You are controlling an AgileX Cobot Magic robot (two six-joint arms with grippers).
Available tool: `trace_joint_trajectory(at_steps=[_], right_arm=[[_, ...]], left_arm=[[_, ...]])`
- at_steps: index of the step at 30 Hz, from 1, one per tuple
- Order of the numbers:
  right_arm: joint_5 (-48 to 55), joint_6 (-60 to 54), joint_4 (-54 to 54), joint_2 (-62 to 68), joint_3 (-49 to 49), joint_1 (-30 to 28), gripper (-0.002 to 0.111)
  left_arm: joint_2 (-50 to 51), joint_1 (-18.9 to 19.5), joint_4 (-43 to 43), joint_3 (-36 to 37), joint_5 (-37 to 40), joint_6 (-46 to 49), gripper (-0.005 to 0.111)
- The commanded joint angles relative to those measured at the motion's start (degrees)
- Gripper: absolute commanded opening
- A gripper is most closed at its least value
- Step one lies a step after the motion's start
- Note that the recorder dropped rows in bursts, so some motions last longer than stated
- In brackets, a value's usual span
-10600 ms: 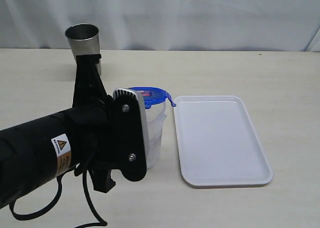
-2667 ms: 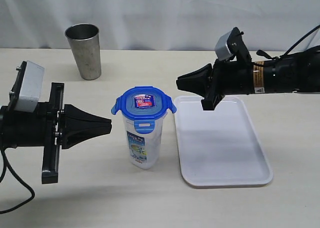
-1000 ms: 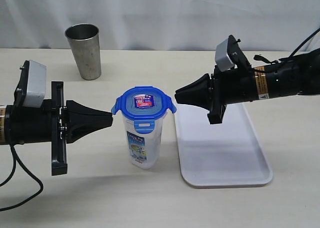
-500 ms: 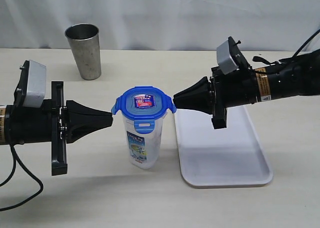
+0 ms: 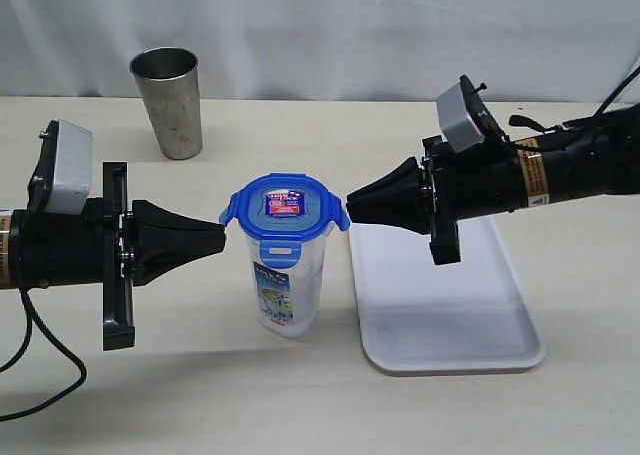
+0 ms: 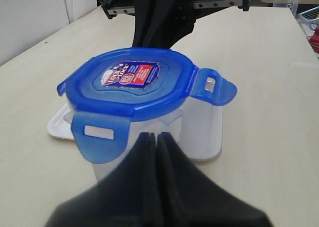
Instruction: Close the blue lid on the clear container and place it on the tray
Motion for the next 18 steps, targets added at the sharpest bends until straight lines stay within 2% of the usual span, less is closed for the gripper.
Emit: trace_joint_trajectory(at_steps=[1,7,18], right_arm=[[0.1,0.36,0.08,-0.69,0.29,-0.38,0.004],[-0.56,0.36,0.08,-0.96,0.29,-0.38,0.004],[4.35,0.81,0.51,-0.96,0.29,-0.38,0.004]], left_arm=[[0.08,-0.25,-0.97,0.2,-0.58,-0.05,0.0],[0.08,-0.25,-3.28,0.2,-0.58,0.68,0.0],[0.08,-0.25,-4.08,0.2,-1.97,0.36,0.0]])
